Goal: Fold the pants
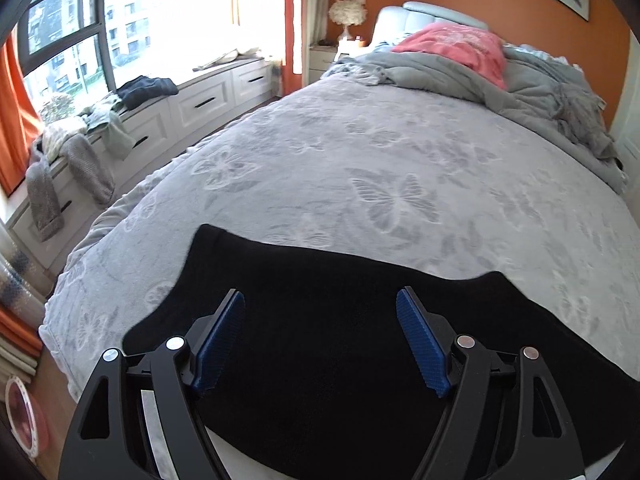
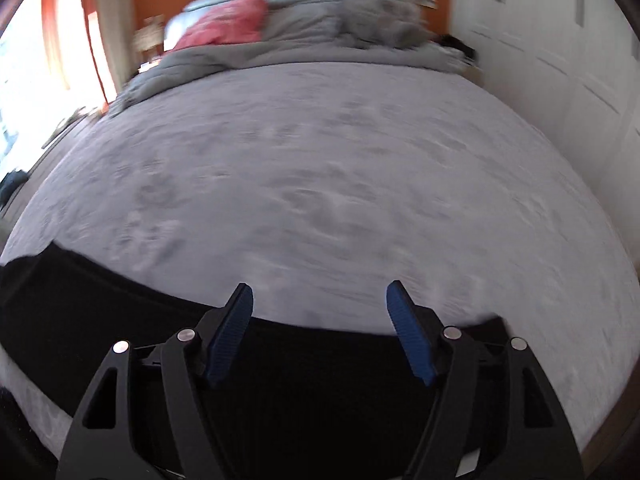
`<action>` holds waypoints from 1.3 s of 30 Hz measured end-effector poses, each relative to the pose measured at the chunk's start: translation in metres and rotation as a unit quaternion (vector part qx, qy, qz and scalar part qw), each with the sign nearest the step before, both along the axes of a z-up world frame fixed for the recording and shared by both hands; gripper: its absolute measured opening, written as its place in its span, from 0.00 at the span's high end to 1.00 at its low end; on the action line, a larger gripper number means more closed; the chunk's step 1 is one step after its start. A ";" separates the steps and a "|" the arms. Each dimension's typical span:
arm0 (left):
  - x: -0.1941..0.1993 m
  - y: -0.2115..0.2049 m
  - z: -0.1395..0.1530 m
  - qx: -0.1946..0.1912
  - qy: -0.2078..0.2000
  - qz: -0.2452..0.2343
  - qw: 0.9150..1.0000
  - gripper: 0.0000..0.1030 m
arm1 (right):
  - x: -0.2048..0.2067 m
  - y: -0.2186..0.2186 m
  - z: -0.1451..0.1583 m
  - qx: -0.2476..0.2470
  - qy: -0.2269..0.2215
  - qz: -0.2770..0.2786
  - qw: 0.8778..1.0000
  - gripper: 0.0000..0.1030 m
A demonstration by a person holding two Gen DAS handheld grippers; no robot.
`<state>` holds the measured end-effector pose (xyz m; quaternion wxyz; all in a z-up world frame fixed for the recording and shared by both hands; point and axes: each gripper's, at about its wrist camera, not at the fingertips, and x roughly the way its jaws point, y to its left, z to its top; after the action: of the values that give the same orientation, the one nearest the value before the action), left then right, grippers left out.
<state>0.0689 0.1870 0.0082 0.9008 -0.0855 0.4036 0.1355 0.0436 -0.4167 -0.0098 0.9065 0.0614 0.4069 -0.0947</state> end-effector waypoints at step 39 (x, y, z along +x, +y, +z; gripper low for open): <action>0.034 -0.097 -0.056 -0.072 -0.001 -0.088 0.994 0.26 | -0.003 -0.095 -0.032 0.049 -0.006 -0.008 0.999 0.93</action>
<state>0.1029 0.0903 -0.0477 0.9012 -0.1142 0.4173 0.0260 0.0405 -0.5112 -0.0415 0.9039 0.1096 0.4052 -0.0819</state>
